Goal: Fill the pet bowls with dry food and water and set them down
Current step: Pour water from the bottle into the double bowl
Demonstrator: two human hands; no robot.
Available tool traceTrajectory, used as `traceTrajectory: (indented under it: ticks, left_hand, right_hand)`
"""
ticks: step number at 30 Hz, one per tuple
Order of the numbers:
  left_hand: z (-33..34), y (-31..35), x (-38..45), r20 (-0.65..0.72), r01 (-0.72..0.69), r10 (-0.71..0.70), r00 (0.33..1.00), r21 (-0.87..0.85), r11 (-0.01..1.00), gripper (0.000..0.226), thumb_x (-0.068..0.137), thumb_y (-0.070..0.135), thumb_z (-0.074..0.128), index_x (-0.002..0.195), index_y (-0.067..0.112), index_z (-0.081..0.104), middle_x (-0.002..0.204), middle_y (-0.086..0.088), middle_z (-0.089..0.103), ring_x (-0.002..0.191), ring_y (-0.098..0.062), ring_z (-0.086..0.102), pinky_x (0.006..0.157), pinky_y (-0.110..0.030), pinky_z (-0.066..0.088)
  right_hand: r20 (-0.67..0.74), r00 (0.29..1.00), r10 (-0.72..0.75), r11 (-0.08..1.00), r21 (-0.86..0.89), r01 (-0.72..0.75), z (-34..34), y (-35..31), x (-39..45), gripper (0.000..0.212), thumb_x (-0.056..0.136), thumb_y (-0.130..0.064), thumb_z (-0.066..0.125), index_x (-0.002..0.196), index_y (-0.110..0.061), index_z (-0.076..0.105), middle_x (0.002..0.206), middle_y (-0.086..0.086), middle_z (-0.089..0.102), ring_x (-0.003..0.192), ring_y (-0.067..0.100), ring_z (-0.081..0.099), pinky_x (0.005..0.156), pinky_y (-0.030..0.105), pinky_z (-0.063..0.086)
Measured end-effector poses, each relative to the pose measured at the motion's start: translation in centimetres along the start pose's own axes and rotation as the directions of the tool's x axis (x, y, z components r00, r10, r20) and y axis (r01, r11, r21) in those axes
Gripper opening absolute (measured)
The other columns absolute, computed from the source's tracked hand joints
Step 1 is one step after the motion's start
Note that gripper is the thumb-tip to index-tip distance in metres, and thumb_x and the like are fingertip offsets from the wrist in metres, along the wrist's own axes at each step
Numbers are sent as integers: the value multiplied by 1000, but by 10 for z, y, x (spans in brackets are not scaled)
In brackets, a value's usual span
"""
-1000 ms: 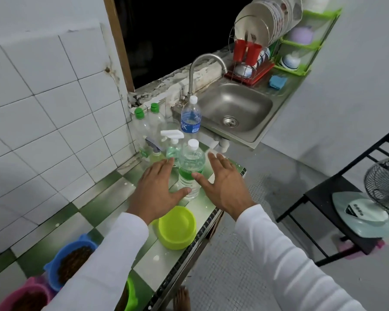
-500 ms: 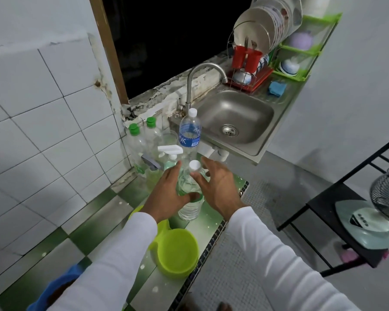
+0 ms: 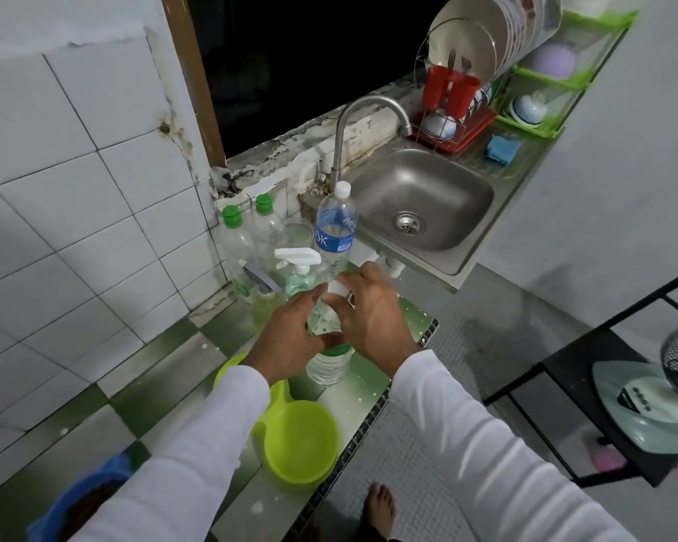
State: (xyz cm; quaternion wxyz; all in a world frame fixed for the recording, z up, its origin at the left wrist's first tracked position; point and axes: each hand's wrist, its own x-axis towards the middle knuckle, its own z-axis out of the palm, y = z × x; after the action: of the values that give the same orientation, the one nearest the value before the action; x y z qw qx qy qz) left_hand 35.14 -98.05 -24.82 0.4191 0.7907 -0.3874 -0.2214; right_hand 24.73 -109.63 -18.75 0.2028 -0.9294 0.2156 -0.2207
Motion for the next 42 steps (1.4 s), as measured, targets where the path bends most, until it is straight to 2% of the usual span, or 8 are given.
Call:
traceTrajectory:
  ticks: [6, 13, 17, 21, 28, 34, 39, 42]
  left_hand:
    - [-2, -4, 3, -5, 12, -12, 1000, -24, 1000, 95, 64, 67, 80, 146, 30, 49, 131, 4, 64, 120, -17, 62, 100, -46, 55]
    - [2, -3, 4, -19, -13, 13, 1000, 10, 1000, 92, 69, 55, 87, 148, 24, 50, 140, 3, 60, 126, -16, 57, 106, -42, 51]
    - [3, -5, 3, -29, -11, 11, 1000, 19, 1000, 89, 73, 49, 89, 148, 22, 49, 136, 1, 61, 124, -18, 58, 105, -43, 51]
    - [3, -8, 3, -14, 19, -19, 1000, 8, 1000, 99, 69, 62, 83, 151, 23, 45, 139, 1, 59, 126, -18, 59, 105, -44, 52]
    - [7, -10, 3, -35, -15, 15, 999, 4, 1000, 86, 72, 51, 88, 146, 25, 52, 140, 5, 58, 128, -15, 55, 107, -43, 50]
    - [8, -10, 1, -19, -10, 10, 1000, -9, 1000, 99, 68, 66, 80, 151, 24, 45, 138, 2, 59, 127, -18, 57, 105, -46, 52]
    - [8, -11, 1, -16, 14, -14, 1000, -36, 999, 95, 65, 64, 82, 148, 32, 49, 142, 8, 56, 129, -14, 56, 106, -44, 52]
    - [8, -11, 1, -3, 13, -13, 1000, -41, 999, 94, 65, 65, 83, 147, 33, 49, 141, 9, 56, 130, -14, 55, 105, -45, 52]
  right_hand:
    - [135, 976, -173, 984, -25, 178, 0, 11, 10, 43, 80, 6, 69, 122, -5, 71, 110, 15, 66, 102, 32, 56, 88, 22, 40]
    - [89, 994, 61, 997, 49, -65, -4, 7, 13, 49, 84, -44, 78, 122, -13, 70, 110, 8, 56, 103, 25, 56, 89, 31, 45]
    - [69, 996, -63, 997, 47, 60, -1, 6, 14, 29, 84, -16, 79, 111, -7, 76, 102, 13, 63, 96, 33, 61, 86, 36, 51]
    - [107, 975, -194, 979, 83, 185, -5, 7, 10, 51, 76, 12, 66, 124, -5, 70, 118, 15, 69, 108, 35, 60, 94, 28, 42]
    - [121, 991, 49, 999, 14, -51, -11, 6, 9, 55, 82, -47, 79, 125, -14, 68, 111, 9, 54, 101, 27, 58, 90, 38, 51]
    - [173, 974, -148, 988, 59, 140, -14, 7, 3, 57, 78, -5, 60, 134, -15, 66, 120, 11, 64, 108, 33, 55, 95, 42, 48]
    - [132, 991, 27, 998, 55, -34, -13, 4, 4, 60, 84, -45, 74, 135, -16, 63, 117, 8, 55, 108, 27, 56, 95, 38, 49]
    - [142, 989, 41, 998, 45, -47, -13, 4, 7, 42, 87, -36, 76, 124, -16, 70, 108, 8, 55, 95, 26, 59, 86, 38, 51]
